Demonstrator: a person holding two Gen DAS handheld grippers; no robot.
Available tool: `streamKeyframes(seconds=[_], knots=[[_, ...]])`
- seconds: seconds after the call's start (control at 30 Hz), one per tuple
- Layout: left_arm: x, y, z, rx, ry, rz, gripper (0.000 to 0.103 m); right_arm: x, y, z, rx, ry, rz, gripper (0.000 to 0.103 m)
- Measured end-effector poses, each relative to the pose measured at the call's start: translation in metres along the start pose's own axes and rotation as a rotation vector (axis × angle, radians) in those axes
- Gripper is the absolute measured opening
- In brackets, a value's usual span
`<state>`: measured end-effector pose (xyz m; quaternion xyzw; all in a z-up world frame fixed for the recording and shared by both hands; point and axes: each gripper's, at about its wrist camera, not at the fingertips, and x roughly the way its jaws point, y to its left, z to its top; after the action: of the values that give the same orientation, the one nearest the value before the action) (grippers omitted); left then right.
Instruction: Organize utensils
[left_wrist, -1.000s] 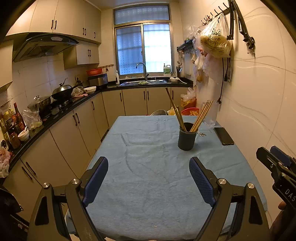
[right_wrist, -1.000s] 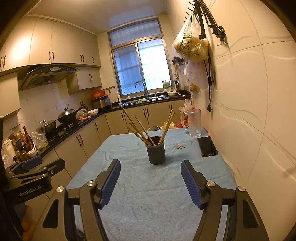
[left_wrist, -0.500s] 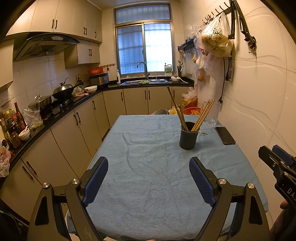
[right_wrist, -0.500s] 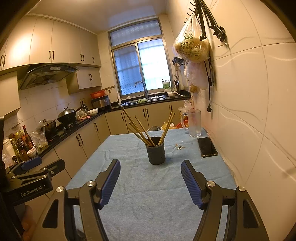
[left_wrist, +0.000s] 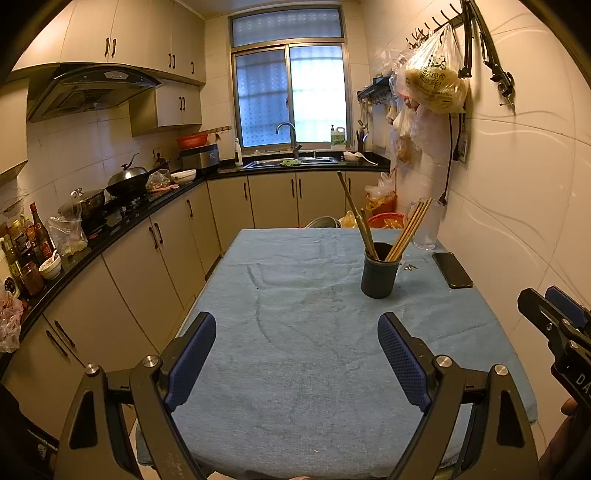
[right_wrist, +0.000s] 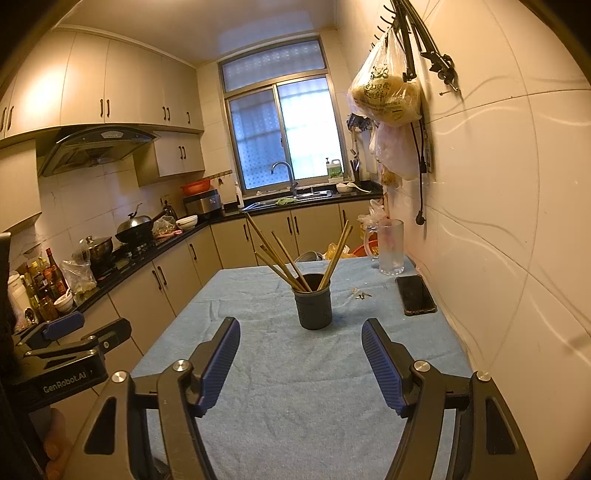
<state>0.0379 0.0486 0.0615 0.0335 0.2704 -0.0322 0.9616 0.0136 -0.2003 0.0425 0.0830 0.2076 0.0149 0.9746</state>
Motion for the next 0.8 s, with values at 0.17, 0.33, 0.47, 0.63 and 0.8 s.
streamKeyframes(seconds=[0.17,0.33,0.47,0.63,0.8], knots=[[0.0016,-0.0004,0.0003,0.004,0.004,0.003,0.09,0.0006,0.0001,0.0002,0.001,0.0,-0.001,0.072],[0.0023,-0.0006,0.0002,0.005,0.005,0.008,0.09,0.001,0.0005,0.0014,-0.006,-0.001,0.001,0.072],[0.0021,-0.0016,-0.0009,0.007,0.001,0.014,0.09,0.0012,0.0016,0.0016,-0.006,-0.002,0.003,0.072],[0.0029,0.0001,-0.0013,0.007,0.001,0.02,0.09,0.0016,0.0024,0.0023,-0.009,-0.002,0.003,0.072],[0.0048,0.0008,-0.0012,0.003,0.005,0.021,0.09,0.0018,0.0037,0.0022,-0.008,0.0,0.004,0.072]])
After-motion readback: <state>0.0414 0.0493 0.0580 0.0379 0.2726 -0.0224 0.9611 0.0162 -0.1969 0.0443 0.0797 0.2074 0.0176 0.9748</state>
